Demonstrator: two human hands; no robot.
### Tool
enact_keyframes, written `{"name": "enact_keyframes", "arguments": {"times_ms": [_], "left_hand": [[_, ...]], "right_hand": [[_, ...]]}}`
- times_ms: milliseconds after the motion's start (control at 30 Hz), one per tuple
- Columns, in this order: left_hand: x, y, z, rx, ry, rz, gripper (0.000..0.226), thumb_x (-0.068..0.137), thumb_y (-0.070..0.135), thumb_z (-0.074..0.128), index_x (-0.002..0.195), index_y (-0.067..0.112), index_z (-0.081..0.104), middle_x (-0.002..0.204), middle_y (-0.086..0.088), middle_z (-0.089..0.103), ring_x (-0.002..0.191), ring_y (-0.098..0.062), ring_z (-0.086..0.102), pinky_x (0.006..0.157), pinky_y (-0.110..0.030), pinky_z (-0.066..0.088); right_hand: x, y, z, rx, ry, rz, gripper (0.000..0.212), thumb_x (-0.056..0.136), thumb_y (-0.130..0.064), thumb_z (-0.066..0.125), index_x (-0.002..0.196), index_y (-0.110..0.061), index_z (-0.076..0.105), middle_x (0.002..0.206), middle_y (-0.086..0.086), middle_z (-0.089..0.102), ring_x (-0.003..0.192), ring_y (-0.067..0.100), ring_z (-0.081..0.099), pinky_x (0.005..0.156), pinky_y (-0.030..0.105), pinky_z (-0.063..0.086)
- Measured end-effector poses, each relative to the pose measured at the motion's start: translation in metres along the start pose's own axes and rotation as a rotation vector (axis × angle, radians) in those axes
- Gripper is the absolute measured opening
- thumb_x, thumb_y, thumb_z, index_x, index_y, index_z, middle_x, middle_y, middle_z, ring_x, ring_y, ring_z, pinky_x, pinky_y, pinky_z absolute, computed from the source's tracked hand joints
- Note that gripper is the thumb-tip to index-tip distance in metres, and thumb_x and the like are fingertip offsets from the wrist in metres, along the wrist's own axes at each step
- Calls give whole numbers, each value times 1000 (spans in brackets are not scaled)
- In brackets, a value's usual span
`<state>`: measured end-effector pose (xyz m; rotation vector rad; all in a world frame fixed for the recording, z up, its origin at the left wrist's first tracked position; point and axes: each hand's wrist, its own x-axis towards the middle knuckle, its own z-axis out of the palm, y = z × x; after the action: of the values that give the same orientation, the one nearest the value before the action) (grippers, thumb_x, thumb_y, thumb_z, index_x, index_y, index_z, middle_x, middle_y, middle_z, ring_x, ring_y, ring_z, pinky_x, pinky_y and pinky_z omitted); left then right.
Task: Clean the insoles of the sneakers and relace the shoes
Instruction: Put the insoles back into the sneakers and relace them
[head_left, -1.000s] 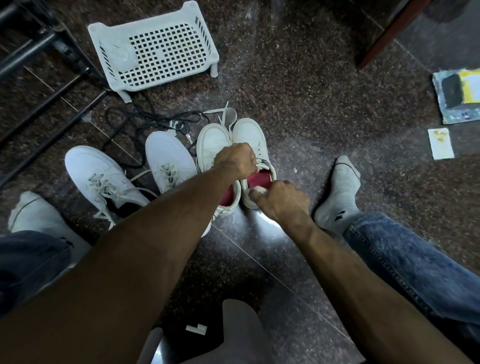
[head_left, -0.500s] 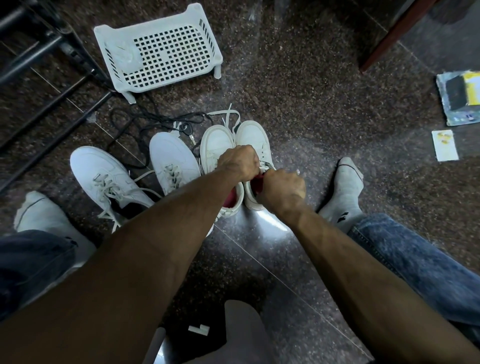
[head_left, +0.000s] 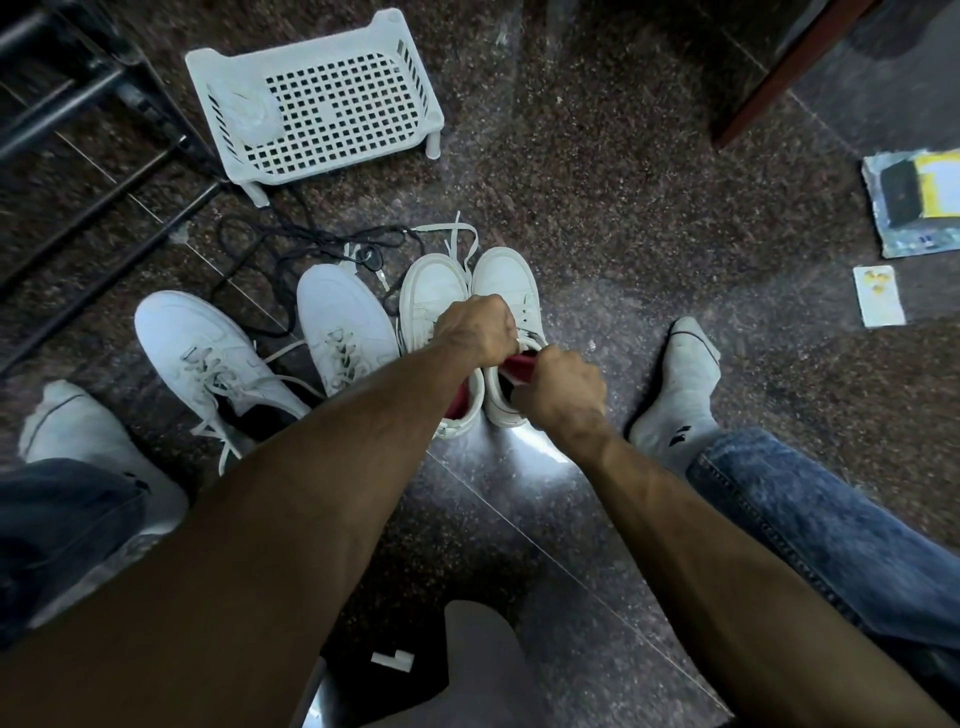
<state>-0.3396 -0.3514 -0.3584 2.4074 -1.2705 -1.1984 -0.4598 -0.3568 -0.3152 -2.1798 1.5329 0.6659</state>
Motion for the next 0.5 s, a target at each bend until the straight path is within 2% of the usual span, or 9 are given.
{"name": "enact_keyframes", "arguments": {"times_ms": [133,300,433,500], "left_hand": [[1,0,0,-22,-14,-18,14,77,35,72,89,30,75,100,4,73,96,-24,66,85,-31,54],[3,-2,0,-26,-24,-15,15,76,33,71,90,29,76,100,4,73,96,-23,66,85,-31,54],[5,-4,-1,-24,-32,-11,13,76,32,71,87,28,76,97,4,73,94,-23,66,82,-29,53],[6,-5,-1,-21,-42,-2,11,74,33,73,82,27,76,93,5,73,91,-21,66,80,-28,53]], "right_hand": [[10,0,18,153,74,58,28,86,-20,55,109,-5,63,111,19,64,101,40,60,77,37,46],[21,-3,36,3,158,-18,27,95,-28,47,107,-15,68,108,15,68,99,37,63,69,33,34],[25,0,37,-95,133,-140,33,97,-37,43,104,-16,67,107,12,69,94,36,65,67,33,37],[19,11,38,-98,115,-255,36,99,-42,39,108,-17,65,118,8,63,95,36,65,69,35,44]]}}
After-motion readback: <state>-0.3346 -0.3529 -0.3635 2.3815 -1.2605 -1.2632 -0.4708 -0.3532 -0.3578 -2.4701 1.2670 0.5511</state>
